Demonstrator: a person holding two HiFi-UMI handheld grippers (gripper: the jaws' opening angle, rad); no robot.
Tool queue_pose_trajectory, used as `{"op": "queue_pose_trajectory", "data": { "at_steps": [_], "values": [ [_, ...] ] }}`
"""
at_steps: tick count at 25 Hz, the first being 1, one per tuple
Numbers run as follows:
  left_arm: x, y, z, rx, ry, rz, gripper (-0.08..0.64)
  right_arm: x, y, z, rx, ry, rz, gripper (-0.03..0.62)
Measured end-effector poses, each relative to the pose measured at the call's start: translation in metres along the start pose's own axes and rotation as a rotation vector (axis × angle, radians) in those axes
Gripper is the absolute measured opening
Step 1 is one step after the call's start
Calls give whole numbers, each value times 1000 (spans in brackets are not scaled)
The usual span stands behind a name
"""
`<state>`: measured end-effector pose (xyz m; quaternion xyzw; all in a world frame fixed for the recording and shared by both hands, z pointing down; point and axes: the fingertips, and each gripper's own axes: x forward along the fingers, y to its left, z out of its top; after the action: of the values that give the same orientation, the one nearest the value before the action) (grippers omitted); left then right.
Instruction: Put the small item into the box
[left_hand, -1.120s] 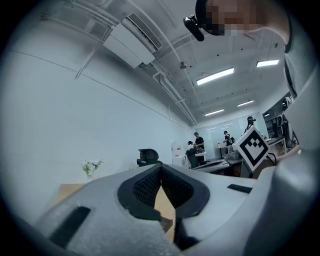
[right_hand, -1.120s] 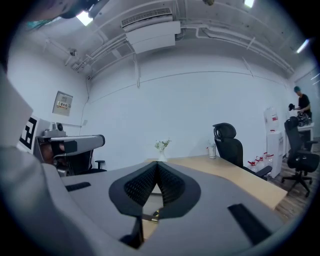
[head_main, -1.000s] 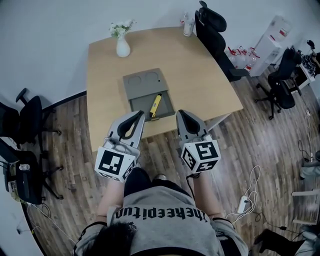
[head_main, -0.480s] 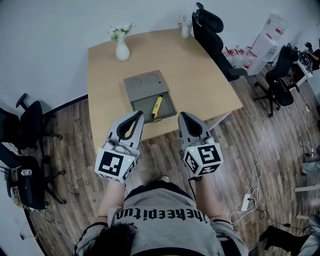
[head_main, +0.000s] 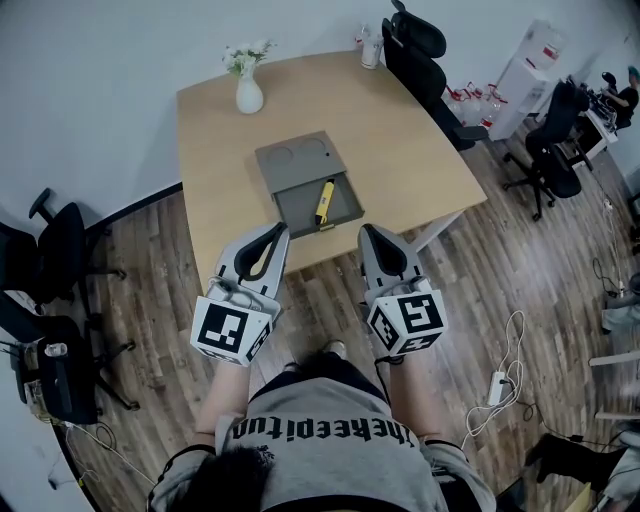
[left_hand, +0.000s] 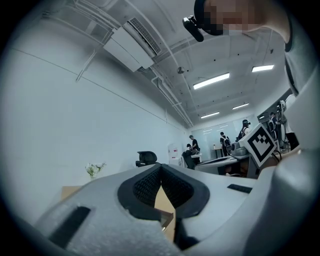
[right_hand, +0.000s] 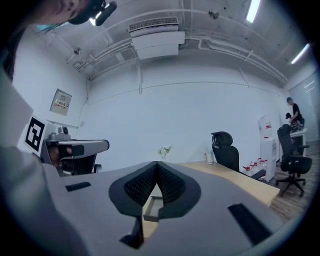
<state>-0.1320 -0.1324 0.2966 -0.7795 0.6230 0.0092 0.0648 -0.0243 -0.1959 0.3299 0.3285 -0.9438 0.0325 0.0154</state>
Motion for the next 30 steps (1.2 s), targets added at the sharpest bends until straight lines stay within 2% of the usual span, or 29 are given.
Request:
{"op": "queue_pose_trajectory", "data": {
  "at_steps": [17, 30],
  "values": [
    [-64, 14, -6, -35, -5, -61, 15, -30, 67, -3, -14, -29, -74, 6],
    [-92, 14, -3, -44, -18, -73, 15, -44, 92, 0, -20, -46, -96, 6]
  ]
}}
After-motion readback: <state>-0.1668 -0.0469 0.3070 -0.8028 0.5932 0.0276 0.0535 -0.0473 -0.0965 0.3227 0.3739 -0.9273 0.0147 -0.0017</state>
